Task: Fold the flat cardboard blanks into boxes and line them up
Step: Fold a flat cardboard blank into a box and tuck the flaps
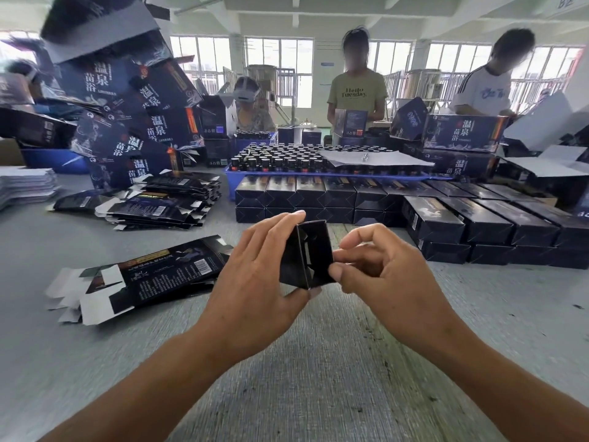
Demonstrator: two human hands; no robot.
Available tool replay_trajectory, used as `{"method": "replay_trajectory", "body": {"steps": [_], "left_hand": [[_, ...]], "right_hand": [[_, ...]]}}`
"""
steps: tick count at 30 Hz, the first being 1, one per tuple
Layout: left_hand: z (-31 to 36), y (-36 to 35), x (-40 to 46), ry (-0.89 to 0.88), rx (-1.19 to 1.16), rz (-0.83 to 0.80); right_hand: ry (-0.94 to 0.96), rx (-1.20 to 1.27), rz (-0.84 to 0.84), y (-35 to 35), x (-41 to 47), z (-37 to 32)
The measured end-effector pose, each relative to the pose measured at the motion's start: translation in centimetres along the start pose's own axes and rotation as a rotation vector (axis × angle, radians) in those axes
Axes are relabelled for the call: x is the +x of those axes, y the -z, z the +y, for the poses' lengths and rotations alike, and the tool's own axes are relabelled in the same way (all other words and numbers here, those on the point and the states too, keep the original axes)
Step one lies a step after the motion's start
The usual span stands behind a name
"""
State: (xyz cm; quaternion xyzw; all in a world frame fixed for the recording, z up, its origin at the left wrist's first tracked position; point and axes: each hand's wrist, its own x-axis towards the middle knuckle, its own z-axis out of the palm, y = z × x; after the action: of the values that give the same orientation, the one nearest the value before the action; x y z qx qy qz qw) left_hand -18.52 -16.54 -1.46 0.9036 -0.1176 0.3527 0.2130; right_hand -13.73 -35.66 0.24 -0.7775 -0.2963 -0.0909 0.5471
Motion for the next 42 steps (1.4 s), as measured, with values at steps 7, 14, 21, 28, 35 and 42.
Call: {"method": "replay_trajectory", "body": {"steps": [7, 14, 21, 28, 35, 42], "left_hand": [[0.1, 0.5, 0.3, 0.046, -0.061, 0.046], [-0.1, 1.0, 0.6, 0.059, -0.181, 0.115], [0.0, 0.9, 0.6, 0.043, -0.120, 0.129], [0.6, -0.1, 0.4, -0.171, 0.174, 0.098], [1.5, -1.0, 0.1, -0.303, 0.421, 0.009], [1.2, -0.8, 0.0, -0.164, 0.426, -0.051]], "right_hand": [[0.076, -0.011, -0.020, -0.3, -0.6, -0.4], [0.134, -0.025, -0.026, -0.2, -0.8, -0.8], [0.220, -0.118, 0.003, -0.4, -0.9, -1.0], [0.065, -0.226, 0.020, -1.4, -1.0, -0.9], [-0.128, -0.302, 0.066, -1.9, -0.9, -0.4], [-0.148, -0.121, 0.022, -1.6, -0.6, 0.0]]}}
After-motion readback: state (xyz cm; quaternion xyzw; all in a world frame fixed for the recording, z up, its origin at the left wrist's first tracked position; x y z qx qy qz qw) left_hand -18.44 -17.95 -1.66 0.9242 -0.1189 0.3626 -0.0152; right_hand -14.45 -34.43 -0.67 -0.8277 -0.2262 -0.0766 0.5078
